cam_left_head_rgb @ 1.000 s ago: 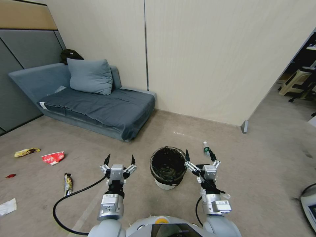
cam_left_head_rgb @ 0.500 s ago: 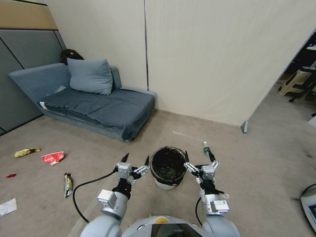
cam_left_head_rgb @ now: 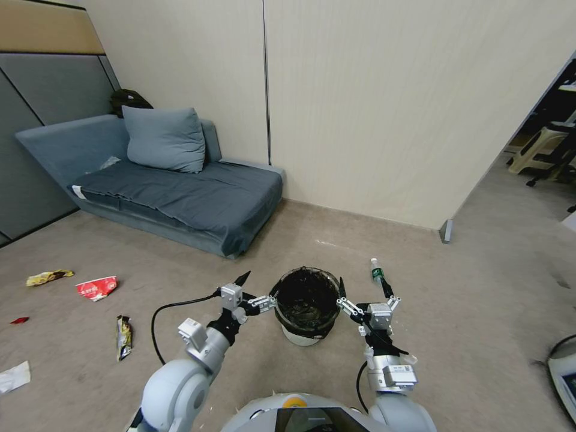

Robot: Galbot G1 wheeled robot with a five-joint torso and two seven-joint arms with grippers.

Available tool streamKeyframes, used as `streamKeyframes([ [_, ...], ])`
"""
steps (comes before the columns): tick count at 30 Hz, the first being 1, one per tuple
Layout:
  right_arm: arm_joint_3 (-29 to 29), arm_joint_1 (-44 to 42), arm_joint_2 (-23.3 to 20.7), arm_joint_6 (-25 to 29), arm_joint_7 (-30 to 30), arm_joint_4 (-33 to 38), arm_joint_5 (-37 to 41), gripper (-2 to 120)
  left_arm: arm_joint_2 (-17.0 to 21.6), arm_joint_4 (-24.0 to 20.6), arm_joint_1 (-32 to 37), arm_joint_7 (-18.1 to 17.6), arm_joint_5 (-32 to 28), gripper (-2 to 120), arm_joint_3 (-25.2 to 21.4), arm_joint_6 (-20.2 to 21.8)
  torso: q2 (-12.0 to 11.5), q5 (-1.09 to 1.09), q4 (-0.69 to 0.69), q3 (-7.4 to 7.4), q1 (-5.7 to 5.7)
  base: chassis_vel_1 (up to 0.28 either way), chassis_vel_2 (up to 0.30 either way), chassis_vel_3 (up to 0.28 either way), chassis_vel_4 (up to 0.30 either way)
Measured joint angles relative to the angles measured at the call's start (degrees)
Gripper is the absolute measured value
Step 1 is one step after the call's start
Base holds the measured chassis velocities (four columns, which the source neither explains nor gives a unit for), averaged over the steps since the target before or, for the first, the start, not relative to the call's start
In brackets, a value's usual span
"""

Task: Pick up the trash bin, then pick up the garbage from the floor and place it into the trash bin.

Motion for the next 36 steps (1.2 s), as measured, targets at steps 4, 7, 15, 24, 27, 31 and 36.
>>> streamKeyframes([
  [4, 0.08, 0.19, 0.0, 0.2, 0.0, -0.64, -0.5, 100, 0.05, 1.7, -1.09, -0.02, -0.76, 98, 0.33, 0.24, 0.0, 0.0, 0.0, 0.0, 0.0, 0.0, 0.0, 0.0, 0.0],
  [7, 0.23, 0.3, 0.0, 0.31, 0.0, -0.87, -0.91, 100, 0.38, 3.73, -2.06, 0.44, -1.71, 98, 1.07, 0.37, 0.0, 0.0, 0.0, 0.0, 0.0, 0.0, 0.0, 0.0, 0.0],
  [15, 0.99, 0.19, 0.0, 0.71, 0.12, -1.19, -1.25, 100, 0.66, 8.91, -4.71, 0.66, -2.13, 98, 3.36, 0.37, 0.0, 0.0, 0.0, 0.0, 0.0, 0.0, 0.0, 0.0, 0.0],
  [24, 1.51, 0.41, 0.0, 1.14, 0.09, -1.78, -1.27, 100, -1.17, 14.69, -8.2, -1.15, -2.04, 98, 6.58, 0.98, 0.0, 0.0, 0.0, 0.0, 0.0, 0.0, 0.0, 0.0, 0.0],
  [27, 1.56, 0.48, 0.0, 1.31, 0.05, -1.96, -1.29, 100, -1.2, 15.8, -8.96, -1.73, -2.03, 98, 7.14, 0.99, 0.0, 0.0, 0.0, 0.0, 0.0, 0.0, 0.0, 0.0, 0.0],
  [31, 1.52, 0.48, 0.0, 1.78, 0.04, -2.4, -1.27, 100, -1.46, 17.14, -10.08, -2.72, -2.02, 98, 7.8, 0.89, 0.0, 0.0, 0.0, 0.0, 0.0, 0.0, 0.0, 0.0, 0.0],
  [36, 1.61, 0.55, 0.0, 2.04, -0.05, -2.73, -1.27, 100, -2.04, 18.33, -11.14, -3.87, -1.72, 99, 8.32, 0.76, 0.0, 0.0, 0.0, 0.0, 0.0, 0.0, 0.0, 0.0, 0.0],
])
